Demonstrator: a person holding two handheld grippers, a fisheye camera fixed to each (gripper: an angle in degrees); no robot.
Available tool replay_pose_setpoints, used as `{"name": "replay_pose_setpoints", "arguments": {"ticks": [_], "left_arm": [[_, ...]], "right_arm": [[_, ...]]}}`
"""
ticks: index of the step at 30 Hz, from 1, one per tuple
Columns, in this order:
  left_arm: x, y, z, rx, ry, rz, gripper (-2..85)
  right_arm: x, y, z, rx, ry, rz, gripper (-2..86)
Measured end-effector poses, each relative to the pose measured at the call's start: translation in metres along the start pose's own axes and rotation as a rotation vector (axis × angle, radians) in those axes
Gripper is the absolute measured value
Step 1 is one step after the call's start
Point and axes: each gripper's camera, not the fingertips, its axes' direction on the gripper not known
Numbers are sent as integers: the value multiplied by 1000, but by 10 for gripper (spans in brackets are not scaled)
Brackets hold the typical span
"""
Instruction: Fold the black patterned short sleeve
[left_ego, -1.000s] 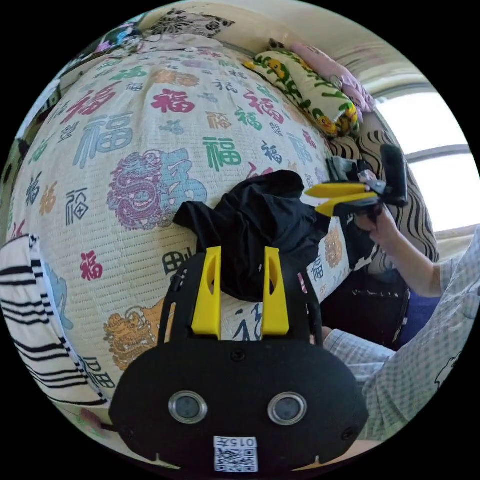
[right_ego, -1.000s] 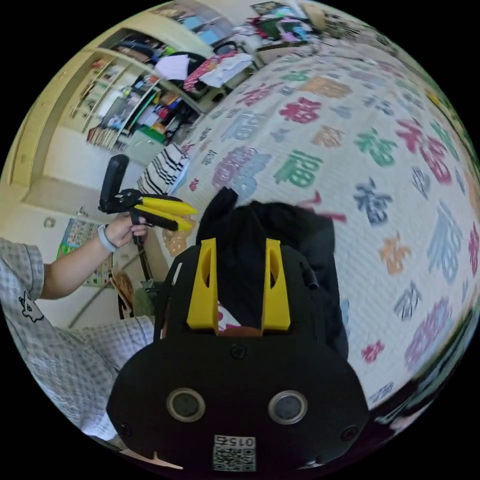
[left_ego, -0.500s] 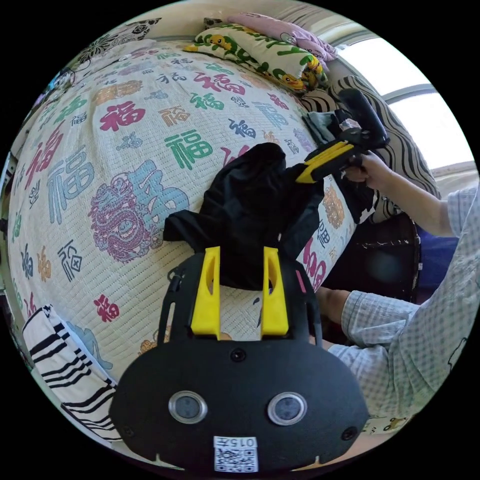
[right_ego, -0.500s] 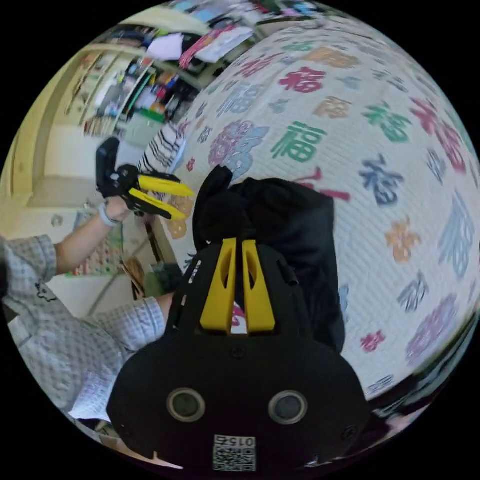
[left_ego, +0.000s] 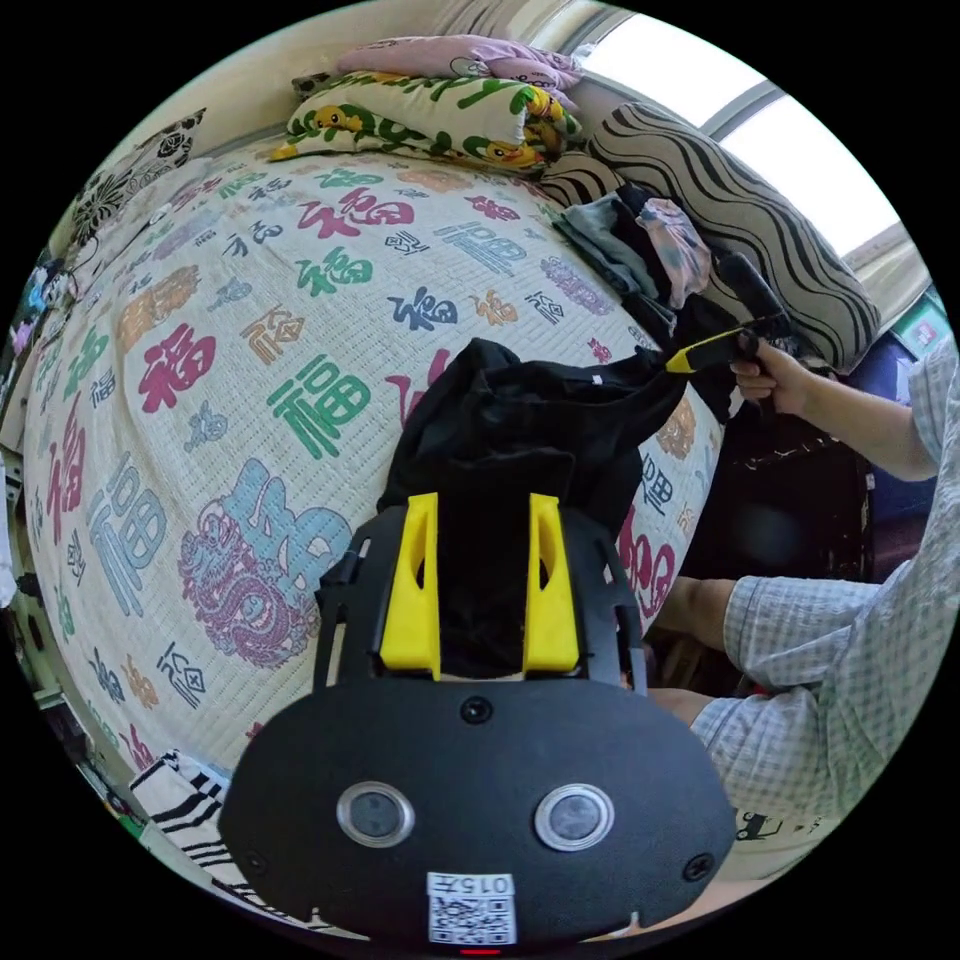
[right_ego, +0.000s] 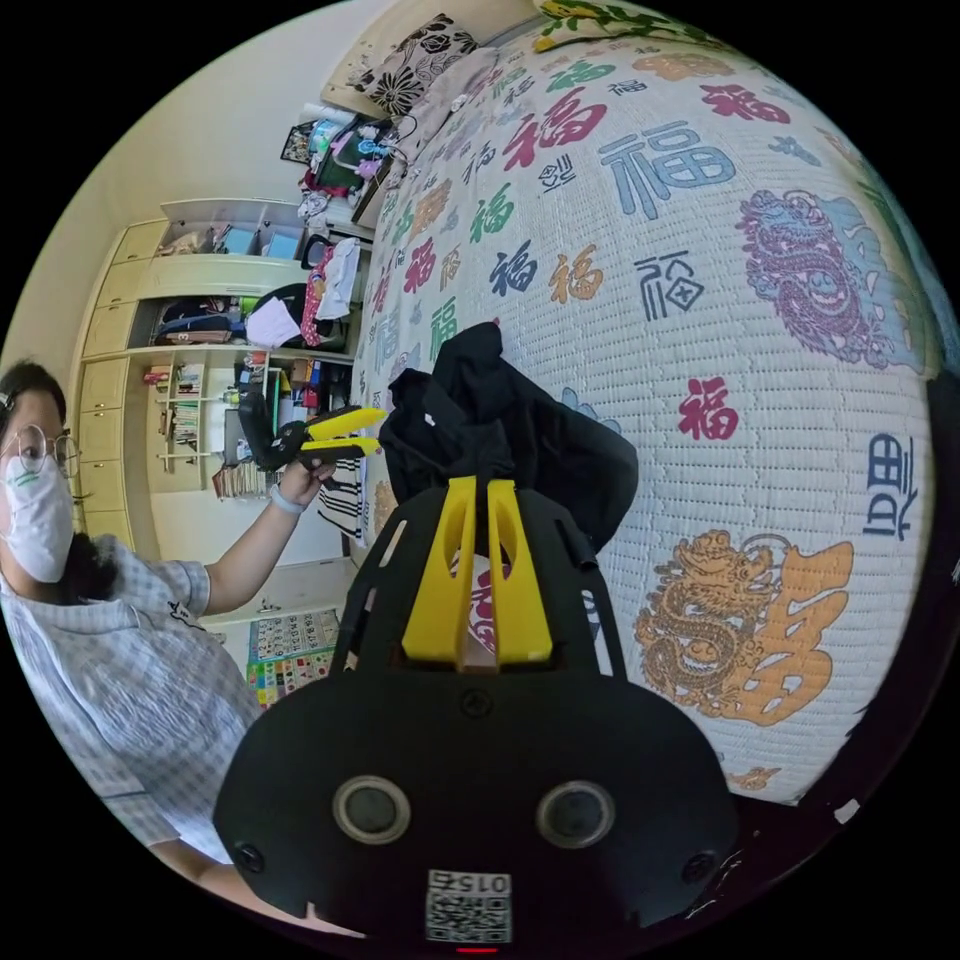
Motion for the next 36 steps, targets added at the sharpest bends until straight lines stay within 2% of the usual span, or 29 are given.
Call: {"name": "replay_pose_setpoints", "arguments": {"ticks": [5, 6, 9, 10, 17, 25, 31, 36], "left_arm": [[-12, -12, -10, 62, 106, -95, 118], [-15, -15, -8, 43, 177, -93, 113], [-17, -17, 1, -48, 418, -73, 57], [-13, -14, -6, -48, 428, -88, 15], [82, 36, -163, 254, 249, 67, -4], [212, 135, -387, 543, 159, 186, -6], [275, 192, -481, 565, 60, 315, -6], [307, 212, -521, 608, -6, 440, -6]], "right_arm": [[-11, 19, 4, 11, -19, -14, 4], [-14, 24, 4, 12, -20, -17, 4], [-27, 37, 4, 5, -11, -28, 4], [-36, 44, 0, 10, -9, -36, 4], [-153, 110, -69, 138, 67, -163, 3], [-368, 245, -146, 374, 227, -369, 0], [-460, 322, -160, 528, 273, -478, -2], [-502, 344, -183, 595, 337, -576, -3]]}}
